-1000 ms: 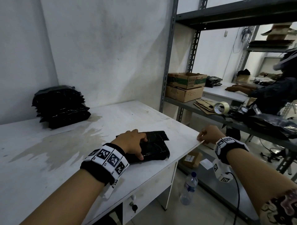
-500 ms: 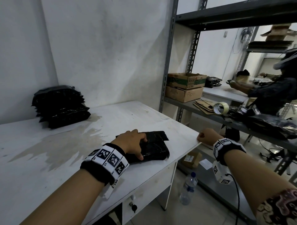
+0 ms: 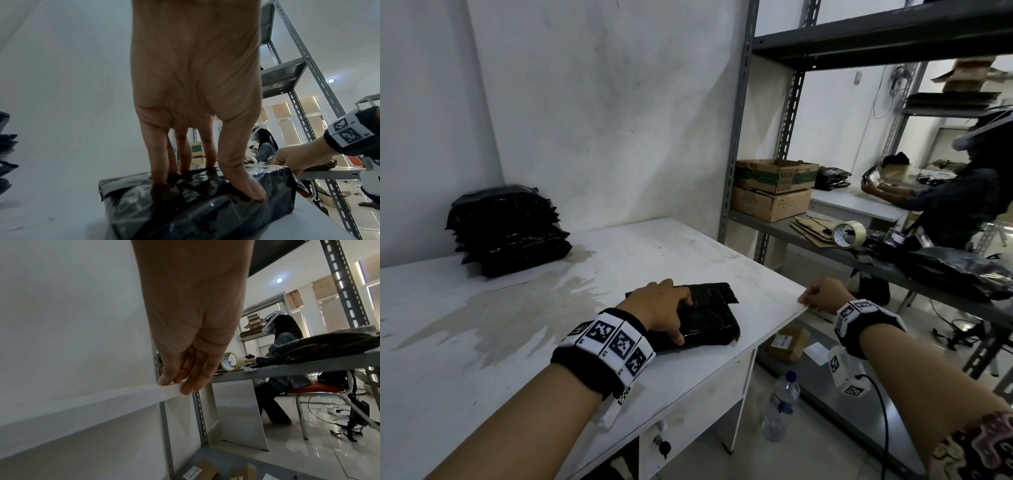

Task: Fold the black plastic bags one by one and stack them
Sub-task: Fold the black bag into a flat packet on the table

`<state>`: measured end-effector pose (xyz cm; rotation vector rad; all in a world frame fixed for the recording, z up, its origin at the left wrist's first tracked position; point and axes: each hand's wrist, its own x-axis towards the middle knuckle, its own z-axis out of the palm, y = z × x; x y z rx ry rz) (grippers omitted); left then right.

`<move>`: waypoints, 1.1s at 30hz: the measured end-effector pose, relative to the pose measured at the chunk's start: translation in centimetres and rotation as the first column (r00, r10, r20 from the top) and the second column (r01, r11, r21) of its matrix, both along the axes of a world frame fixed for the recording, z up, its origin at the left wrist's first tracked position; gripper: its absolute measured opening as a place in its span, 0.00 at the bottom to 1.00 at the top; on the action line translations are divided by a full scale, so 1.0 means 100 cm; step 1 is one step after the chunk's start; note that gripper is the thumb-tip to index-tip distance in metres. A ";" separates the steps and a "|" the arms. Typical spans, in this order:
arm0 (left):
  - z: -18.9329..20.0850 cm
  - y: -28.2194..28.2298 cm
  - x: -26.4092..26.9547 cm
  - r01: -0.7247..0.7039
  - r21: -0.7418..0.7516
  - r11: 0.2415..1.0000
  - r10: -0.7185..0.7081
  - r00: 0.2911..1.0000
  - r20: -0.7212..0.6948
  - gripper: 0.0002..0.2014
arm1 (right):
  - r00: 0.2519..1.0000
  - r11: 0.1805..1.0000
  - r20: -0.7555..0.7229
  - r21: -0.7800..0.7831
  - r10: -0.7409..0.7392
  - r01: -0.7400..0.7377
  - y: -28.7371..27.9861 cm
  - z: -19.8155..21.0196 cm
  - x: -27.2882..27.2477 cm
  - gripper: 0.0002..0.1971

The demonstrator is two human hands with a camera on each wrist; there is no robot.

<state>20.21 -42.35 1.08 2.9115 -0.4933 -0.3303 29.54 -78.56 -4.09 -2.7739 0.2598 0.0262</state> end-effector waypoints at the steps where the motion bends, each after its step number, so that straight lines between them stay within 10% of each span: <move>1: 0.000 0.000 0.000 -0.001 -0.005 1.000 0.001 1.000 0.001 0.35 | 1.000 1.000 -0.011 -0.014 0.005 -0.005 0.001 -0.001 0.001 0.10; 9: -0.001 0.001 0.000 0.000 -0.011 1.000 0.000 1.000 0.002 0.34 | 0.993 0.952 0.010 -0.287 0.118 -0.110 0.016 -0.012 -0.002 0.04; 21: 0.000 0.000 0.000 -0.005 -0.006 1.000 0.005 1.000 0.001 0.34 | 0.997 0.996 0.072 -0.083 0.035 -0.029 0.002 0.011 -0.006 0.17; 33: 0.001 -0.001 -0.001 -0.004 -0.004 1.000 0.004 1.000 0.003 0.34 | 0.997 0.994 0.050 0.094 -0.059 0.054 0.001 0.006 -0.002 0.07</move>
